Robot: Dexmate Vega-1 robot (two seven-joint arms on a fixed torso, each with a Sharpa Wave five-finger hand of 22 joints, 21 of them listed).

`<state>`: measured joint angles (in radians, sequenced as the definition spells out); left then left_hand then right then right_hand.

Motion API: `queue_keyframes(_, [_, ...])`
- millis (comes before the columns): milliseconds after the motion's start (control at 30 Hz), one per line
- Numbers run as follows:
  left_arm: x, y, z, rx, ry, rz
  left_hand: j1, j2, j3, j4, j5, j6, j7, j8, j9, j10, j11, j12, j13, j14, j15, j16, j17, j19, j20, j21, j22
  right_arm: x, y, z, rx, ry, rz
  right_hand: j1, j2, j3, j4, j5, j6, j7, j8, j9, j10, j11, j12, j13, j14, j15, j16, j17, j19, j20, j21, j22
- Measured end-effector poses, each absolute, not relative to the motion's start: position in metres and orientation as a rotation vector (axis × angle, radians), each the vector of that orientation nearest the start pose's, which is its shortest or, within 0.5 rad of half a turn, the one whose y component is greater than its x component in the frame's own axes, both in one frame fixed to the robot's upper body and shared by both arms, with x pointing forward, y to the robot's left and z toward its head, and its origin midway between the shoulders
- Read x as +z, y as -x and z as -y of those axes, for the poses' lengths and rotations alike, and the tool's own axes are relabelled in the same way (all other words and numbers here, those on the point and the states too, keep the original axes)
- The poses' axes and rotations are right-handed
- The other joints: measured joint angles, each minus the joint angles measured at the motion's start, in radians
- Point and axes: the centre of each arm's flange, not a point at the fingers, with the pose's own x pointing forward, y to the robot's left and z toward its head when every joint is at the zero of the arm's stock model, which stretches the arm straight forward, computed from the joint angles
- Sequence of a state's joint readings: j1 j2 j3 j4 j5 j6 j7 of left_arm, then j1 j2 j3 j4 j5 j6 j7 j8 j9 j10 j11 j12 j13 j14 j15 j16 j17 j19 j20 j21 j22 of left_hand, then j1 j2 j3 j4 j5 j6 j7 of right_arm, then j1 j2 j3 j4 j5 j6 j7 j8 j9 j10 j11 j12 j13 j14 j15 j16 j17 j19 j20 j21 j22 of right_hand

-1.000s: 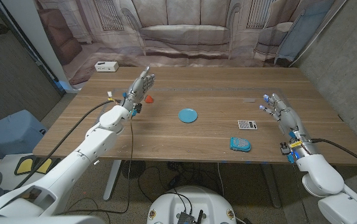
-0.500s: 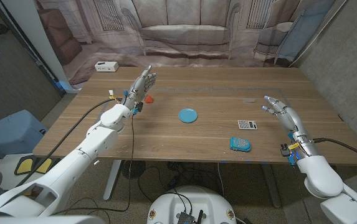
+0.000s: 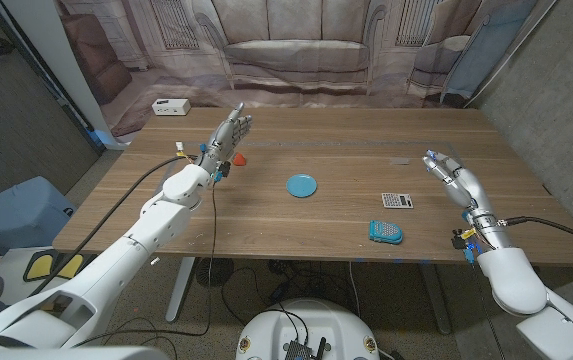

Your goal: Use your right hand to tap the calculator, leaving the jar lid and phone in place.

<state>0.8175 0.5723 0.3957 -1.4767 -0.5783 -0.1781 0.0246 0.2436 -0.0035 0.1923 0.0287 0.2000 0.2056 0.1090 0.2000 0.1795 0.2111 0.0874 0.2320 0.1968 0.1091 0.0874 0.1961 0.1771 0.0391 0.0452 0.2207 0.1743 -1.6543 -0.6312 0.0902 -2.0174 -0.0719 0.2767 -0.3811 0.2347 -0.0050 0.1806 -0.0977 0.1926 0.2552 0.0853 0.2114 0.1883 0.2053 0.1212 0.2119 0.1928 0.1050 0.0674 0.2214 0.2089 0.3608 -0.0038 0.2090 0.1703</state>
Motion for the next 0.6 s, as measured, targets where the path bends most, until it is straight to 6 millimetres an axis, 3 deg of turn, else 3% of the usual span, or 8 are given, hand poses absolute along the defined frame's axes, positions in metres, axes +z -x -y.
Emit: queue_keyframes(600, [0.025,-0.636,-0.260,-0.249,-0.087,0.632,0.000,0.000,-0.004,-0.004,-0.004,0.004,-0.003,0.000,0.000,0.005,-0.005,0.000,-0.002,0.005,-0.005,0.000,0.000,0.000,0.000,0.000,0.000,-0.080,-0.435,0.331,-0.284,0.862,0.803,0.000,0.000,-0.003,-0.005,0.000,-0.007,-0.018,-0.004,0.000,0.002,-0.013,-0.005,0.000,-0.011,-0.010,-0.008,0.000,-0.005,-0.005,-0.006,0.000])
